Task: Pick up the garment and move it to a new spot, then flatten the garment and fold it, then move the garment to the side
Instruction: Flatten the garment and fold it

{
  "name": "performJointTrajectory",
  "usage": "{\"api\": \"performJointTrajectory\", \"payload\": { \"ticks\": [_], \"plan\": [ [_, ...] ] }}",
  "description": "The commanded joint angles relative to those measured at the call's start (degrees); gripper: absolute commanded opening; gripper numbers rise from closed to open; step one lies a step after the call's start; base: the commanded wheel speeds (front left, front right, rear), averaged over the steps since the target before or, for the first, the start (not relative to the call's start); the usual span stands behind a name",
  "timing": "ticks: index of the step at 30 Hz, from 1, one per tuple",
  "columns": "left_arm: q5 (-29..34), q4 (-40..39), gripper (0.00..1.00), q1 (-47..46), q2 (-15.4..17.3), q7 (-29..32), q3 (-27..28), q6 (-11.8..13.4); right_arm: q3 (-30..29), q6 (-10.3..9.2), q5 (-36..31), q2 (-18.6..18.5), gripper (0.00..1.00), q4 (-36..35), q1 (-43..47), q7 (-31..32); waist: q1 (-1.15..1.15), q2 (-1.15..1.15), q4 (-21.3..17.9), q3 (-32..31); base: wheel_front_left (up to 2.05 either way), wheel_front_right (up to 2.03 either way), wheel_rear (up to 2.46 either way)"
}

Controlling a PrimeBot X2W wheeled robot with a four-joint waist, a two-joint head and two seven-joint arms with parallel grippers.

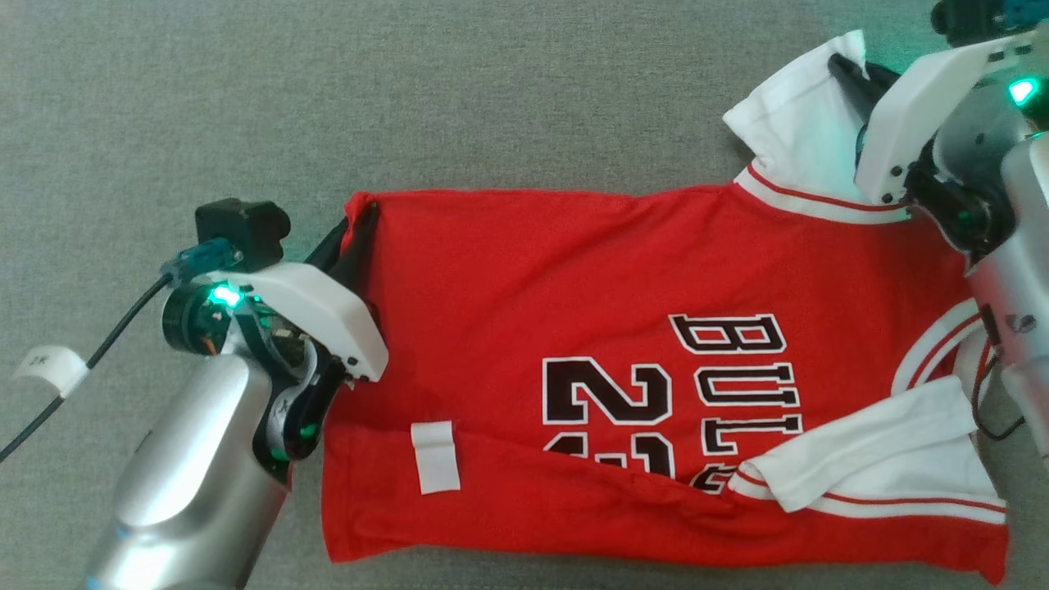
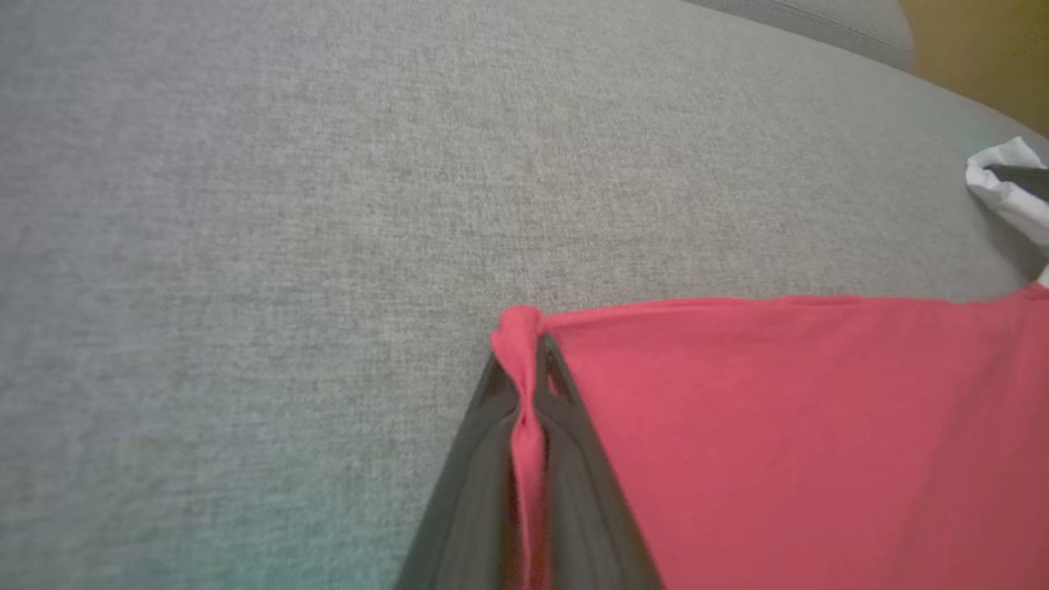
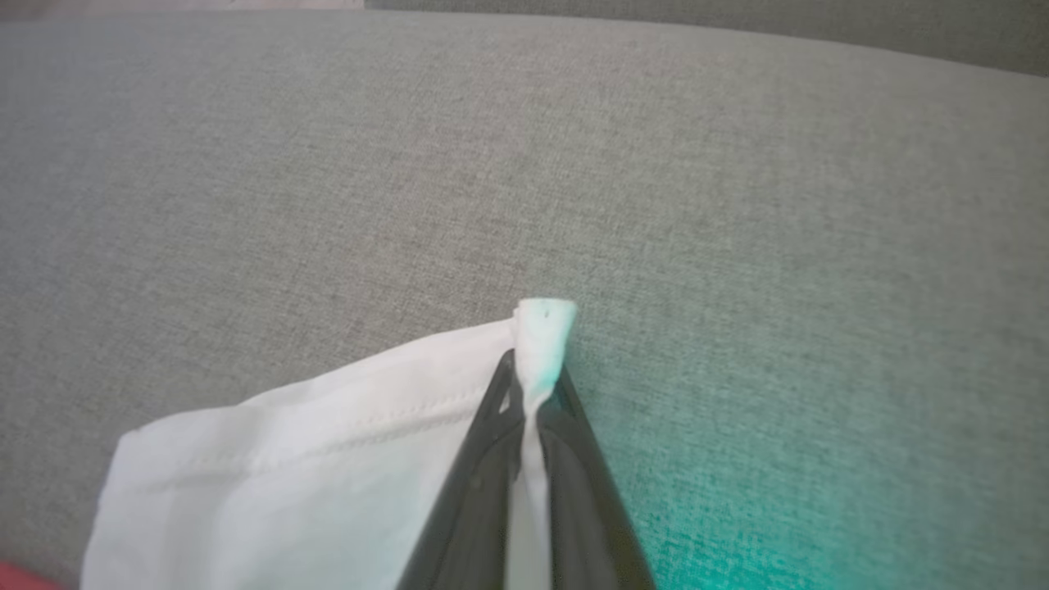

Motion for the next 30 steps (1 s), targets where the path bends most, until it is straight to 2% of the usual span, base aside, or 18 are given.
{"api": "performJointTrajectory", "payload": {
  "ticks": [1,10,18,23,30],
  "plan": [
    [-0.2,-0.3,0.0,1.5,1.5,0.6,0.6,0.0,-0.6,0.39,0.9,-0.1,0.0,-0.4,0.1,-0.7,0.0,0.0,0.1,-0.1,0.0,0.0,0.0],
    [-0.2,-0.2,0.0,-1.7,2.2,-4.1,4.7,1.6,-7.0,0.39,-3.1,0.8,0.0,1.9,-4.5,-8.2,0.0,0.0,0.5,-1.3,0.0,0.0,0.0],
    [-0.5,0.2,0.0,-4.3,2.5,-7.5,7.6,2.5,-9.4,0.39,-3.7,2.5,0.0,1.9,-6.6,-10.9,0.0,0.0,-0.1,-1.5,0.0,0.0,0.0],
    [-1.1,-0.1,0.0,-3.1,2.6,-9.3,8.0,1.8,-8.7,0.39,-2.0,1.8,0.0,-1.5,-2.7,-12.1,0.0,0.0,-1.0,-1.9,0.0,0.0,0.0],
    [-2.3,-1.7,0.0,1.3,2.3,-13.1,8.2,0.2,-9.4,0.39,1.5,-1.3,0.0,-10.2,6.7,-13.2,0.0,0.0,-1.9,-4.2,0.0,0.0,0.0]
  ]
}}
